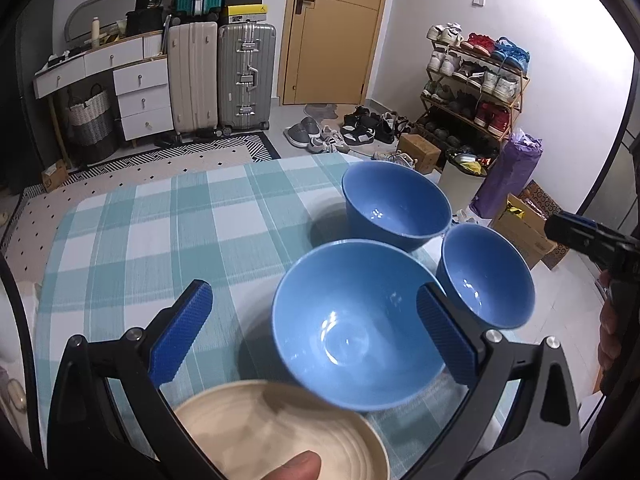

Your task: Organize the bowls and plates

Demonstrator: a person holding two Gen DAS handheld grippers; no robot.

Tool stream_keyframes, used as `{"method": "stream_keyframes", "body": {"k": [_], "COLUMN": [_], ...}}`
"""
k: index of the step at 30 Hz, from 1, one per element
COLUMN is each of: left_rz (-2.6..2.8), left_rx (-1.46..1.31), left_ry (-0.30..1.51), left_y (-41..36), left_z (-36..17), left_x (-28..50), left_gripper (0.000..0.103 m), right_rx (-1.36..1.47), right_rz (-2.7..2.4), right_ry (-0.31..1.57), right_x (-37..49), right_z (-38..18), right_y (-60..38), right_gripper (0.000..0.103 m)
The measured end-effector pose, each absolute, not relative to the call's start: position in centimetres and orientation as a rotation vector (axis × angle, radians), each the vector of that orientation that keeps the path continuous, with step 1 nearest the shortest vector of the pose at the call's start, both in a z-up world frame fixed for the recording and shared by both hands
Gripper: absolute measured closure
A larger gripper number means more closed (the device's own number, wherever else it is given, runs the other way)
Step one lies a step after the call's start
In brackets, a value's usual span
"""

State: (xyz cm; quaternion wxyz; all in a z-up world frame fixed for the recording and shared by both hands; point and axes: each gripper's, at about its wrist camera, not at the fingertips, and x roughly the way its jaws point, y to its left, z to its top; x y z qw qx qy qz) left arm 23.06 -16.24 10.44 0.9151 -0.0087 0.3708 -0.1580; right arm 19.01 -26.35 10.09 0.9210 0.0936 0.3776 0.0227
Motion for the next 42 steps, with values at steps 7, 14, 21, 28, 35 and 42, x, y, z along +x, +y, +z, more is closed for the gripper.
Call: {"method": "stream_keyframes", "body": {"k": [7,14,21,28,35,42], "left_rz": [-0.342,-0.349,-0.356,-0.354,-0.338,-0.331], "left_rx": [-0.006,0.017,0.016,0.008,0.022,0.012], "left_ry": [0.774,0.809,0.838,0.861,0.883,0.917], "left_y": [-17.9,-20.0,-21.8,-23.0,-24.3,-25.1], "left_z": [10.9,10.0,8.8,7.4,6.0,4.3], "left_x": [26.7,30.5,34.3,37.6,39.8,42.2], "left_gripper": [0.001,0.001,0.001,0.001,0.001,0.001], "right_rx": [0.229,0.238,0.263,0.28,0.298,0.308], "right_rz": [0.043,0.046,0.039,0.041,0.031,0.019], "right_ry": [0.794,0.828,0.848,0.878,0.896,0.924], "right_x": [20.9,23.2,25.6,27.9,30.1,32.3], "right_z": [9.8,8.6,7.5,6.0,4.2,2.6], "right_y": [-27.5,-28.1,-29.0,-30.1,-30.9,-31.7], "right_gripper": [0.001,0.001,0.001,0.001,0.003,0.012]}}
